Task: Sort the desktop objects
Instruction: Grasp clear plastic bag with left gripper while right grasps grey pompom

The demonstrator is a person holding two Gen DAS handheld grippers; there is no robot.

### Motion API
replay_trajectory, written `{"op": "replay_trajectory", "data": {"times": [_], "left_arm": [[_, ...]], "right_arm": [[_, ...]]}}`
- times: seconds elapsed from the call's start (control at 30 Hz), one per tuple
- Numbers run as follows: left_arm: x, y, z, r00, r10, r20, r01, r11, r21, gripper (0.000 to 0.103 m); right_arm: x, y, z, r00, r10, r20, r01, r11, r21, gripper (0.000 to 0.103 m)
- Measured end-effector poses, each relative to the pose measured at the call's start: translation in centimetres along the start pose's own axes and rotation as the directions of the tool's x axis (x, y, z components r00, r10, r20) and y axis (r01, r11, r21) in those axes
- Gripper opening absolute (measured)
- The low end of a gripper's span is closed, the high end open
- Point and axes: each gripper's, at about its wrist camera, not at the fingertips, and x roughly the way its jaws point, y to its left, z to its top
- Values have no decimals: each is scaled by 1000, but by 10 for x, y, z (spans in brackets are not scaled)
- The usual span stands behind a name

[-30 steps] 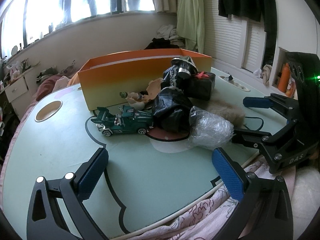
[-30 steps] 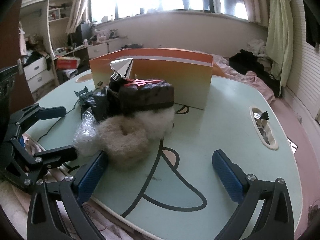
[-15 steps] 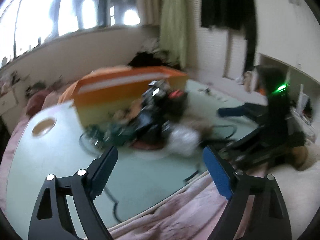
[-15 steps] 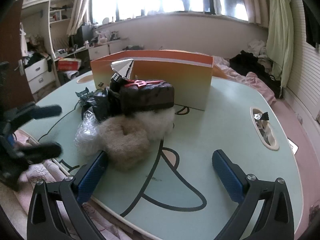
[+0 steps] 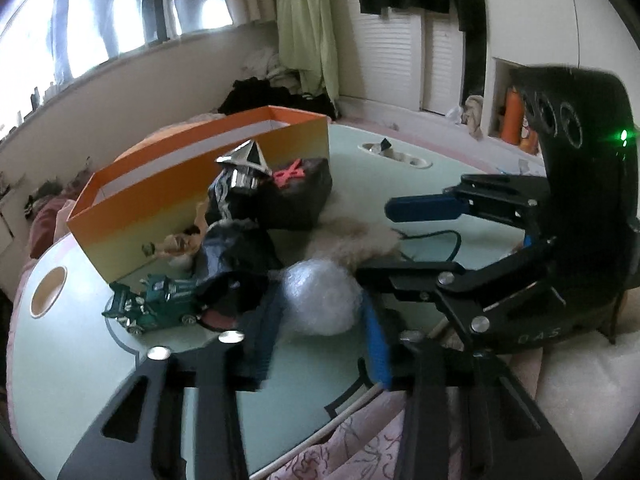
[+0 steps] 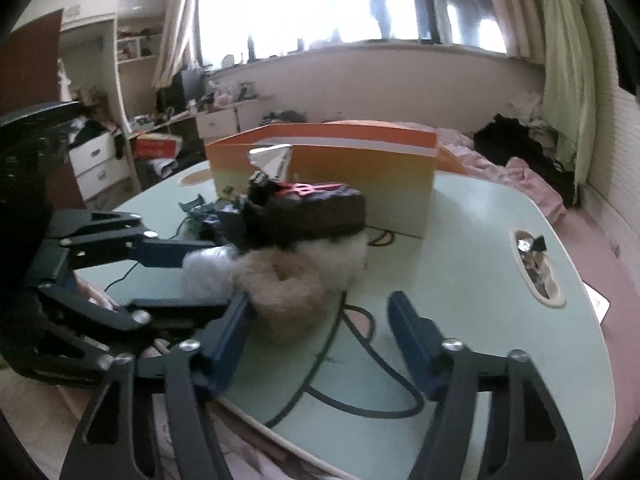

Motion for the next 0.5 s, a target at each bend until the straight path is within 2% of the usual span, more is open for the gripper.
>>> {"op": "replay_trajectory", "data": {"times": [0.23, 0.37, 0.4, 0.43, 0.5], "left_arm": [[-36, 8, -9, 994, -71, 80, 74, 997, -39, 34], [-57, 18, -6, 992, -43, 120, 49, 997, -51, 34], [-61, 20, -5, 991, -37, 130, 46, 997, -61, 34], [-62, 22, -4, 990, -35, 136, 44, 997, -67, 34], [-64, 25, -2, 989, -24, 145, 36, 996, -80, 34]], "right_arm": [[13, 8, 18, 999, 12, -42, -12, 1000, -3, 61], [23, 17, 24, 997, 12, -76, -15, 999, -30, 61], [28, 19, 23, 995, 17, -99, -20, 999, -33, 53], [31, 20, 22, 993, 25, -112, -28, 999, -29, 33], [25, 19, 21, 995, 38, -91, -41, 999, -24, 32]]}}
